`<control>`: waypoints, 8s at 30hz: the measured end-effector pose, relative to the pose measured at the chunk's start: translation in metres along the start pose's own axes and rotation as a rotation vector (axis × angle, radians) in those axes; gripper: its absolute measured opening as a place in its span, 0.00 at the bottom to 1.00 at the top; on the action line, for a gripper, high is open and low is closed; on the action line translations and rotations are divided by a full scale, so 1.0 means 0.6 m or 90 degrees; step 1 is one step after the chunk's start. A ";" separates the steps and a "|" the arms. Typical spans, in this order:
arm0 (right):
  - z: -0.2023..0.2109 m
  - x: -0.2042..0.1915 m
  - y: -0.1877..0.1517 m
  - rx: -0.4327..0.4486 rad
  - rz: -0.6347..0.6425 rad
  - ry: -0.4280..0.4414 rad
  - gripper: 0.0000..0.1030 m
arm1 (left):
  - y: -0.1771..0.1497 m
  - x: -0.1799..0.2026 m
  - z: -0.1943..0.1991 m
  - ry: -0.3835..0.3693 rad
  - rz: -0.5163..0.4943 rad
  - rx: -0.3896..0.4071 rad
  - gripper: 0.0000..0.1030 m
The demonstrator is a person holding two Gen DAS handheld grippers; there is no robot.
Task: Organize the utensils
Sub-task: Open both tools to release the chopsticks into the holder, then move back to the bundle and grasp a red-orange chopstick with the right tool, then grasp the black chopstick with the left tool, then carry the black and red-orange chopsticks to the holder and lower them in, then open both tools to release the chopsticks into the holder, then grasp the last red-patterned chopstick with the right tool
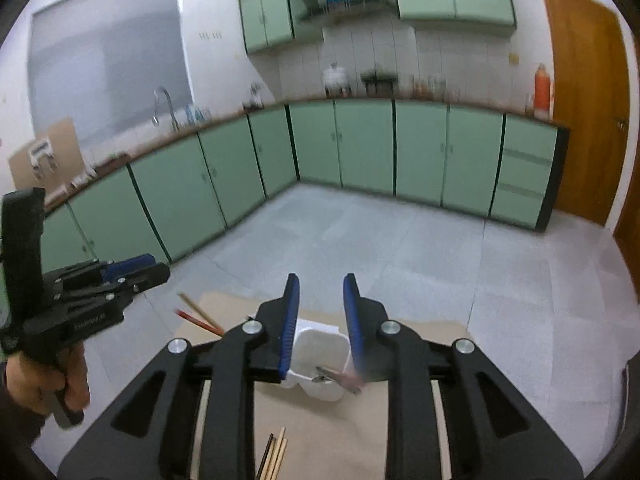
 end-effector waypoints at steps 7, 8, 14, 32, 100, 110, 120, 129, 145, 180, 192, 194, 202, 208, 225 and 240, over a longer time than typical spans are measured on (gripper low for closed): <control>0.197 -0.028 -0.219 0.051 0.023 -0.001 0.34 | -0.157 0.000 0.189 0.029 -0.003 0.068 0.69; 0.209 -0.033 -0.277 0.031 0.016 -0.006 0.34 | -0.204 0.004 0.208 0.036 -0.002 0.064 0.69; 0.234 -0.099 -0.561 -0.106 0.031 -0.006 0.35 | -0.423 0.031 0.264 0.043 0.029 0.015 0.78; 0.180 -0.121 -0.619 -0.143 0.046 0.019 0.05 | -0.594 0.112 0.227 -0.011 -0.015 -0.097 0.73; 0.271 -0.096 -0.564 -0.071 -0.034 -0.057 0.05 | -0.525 0.099 0.248 0.071 0.045 -0.050 0.06; 0.340 -0.105 -0.442 0.001 -0.023 -0.031 0.05 | -0.428 0.095 0.320 0.066 0.011 0.020 0.06; 0.300 -0.120 -0.315 -0.006 0.030 0.032 0.05 | -0.340 0.072 0.300 0.024 0.002 -0.008 0.06; 0.215 -0.132 -0.246 -0.055 0.080 0.062 0.05 | -0.290 0.058 0.258 -0.004 -0.003 -0.067 0.06; 0.149 -0.146 -0.208 -0.097 0.117 0.080 0.05 | -0.251 0.038 0.224 -0.047 -0.010 -0.104 0.06; 0.120 -0.093 0.061 -0.068 0.079 0.059 0.05 | 0.042 0.061 0.150 -0.056 -0.038 -0.019 0.06; -0.005 -0.064 0.126 -0.027 0.078 0.012 0.05 | 0.105 0.057 0.029 -0.011 -0.023 0.042 0.06; -0.043 -0.053 0.112 -0.033 0.074 0.000 0.05 | 0.093 0.053 0.004 -0.008 -0.022 0.045 0.06; -0.132 -0.014 0.017 -0.093 0.039 -0.014 0.07 | -0.018 0.016 -0.100 0.007 -0.002 -0.025 0.07; -0.077 -0.002 0.011 -0.058 0.015 -0.001 0.22 | -0.020 -0.002 -0.050 0.002 -0.003 -0.003 0.36; 0.204 -0.081 -0.537 -0.126 0.066 -0.009 0.38 | -0.349 0.000 0.260 0.035 -0.027 0.035 0.81; 0.142 -0.159 -0.609 -0.136 0.101 0.010 0.38 | -0.468 -0.008 0.293 0.044 0.021 -0.030 0.81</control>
Point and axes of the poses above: each gripper's, at about its wrist camera, not at the fingertips, and z roughly against the way its jaws point, x to its right, y to its top, the point moved 1 cm from there along -z, roughly the way its jaws point, and after that the axes turned 8 degrees about x, right-handed, at the moved point
